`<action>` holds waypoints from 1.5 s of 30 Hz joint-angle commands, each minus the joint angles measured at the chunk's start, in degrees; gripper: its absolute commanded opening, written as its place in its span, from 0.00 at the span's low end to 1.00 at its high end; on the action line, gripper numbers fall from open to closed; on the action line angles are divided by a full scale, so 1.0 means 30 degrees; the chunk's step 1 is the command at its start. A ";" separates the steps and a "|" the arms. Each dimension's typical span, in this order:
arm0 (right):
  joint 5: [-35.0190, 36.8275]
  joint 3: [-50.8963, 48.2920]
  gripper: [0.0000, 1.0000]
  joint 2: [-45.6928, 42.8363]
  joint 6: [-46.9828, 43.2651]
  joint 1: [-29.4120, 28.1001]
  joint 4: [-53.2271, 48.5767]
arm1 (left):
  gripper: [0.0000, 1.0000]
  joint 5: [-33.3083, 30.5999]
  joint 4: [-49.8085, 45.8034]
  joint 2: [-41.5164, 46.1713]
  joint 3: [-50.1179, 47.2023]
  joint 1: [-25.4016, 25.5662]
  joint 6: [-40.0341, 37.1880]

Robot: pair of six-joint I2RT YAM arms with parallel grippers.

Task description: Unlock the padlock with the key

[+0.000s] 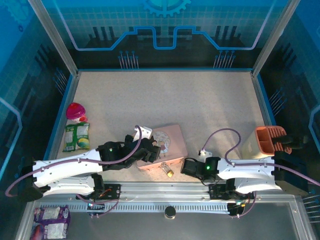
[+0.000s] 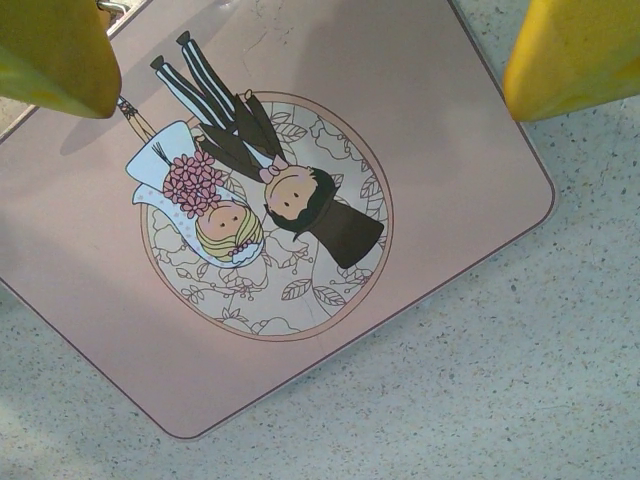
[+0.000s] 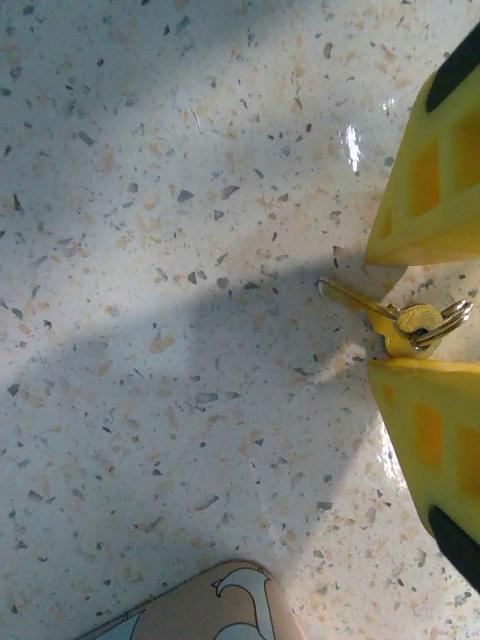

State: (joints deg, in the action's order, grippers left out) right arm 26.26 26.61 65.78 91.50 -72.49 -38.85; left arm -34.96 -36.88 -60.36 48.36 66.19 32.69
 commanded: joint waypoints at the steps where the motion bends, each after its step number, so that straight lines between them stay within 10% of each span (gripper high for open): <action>1: -0.0840 0.0077 0.28 0.0426 0.0347 -0.0373 0.0607 | 0.99 -0.0529 0.0375 0.0166 -0.0358 -0.0138 0.0150; 45: 0.1377 0.0743 0.00 -0.3666 -0.3148 0.0719 -0.1083 | 0.99 -0.0021 0.1231 -0.0330 -0.0520 -0.0326 0.0388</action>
State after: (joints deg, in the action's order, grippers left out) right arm 27.97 27.44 57.52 86.65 -72.12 -40.25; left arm -34.92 -34.74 -61.08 46.96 65.56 33.08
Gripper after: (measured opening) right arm 0.064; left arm 0.992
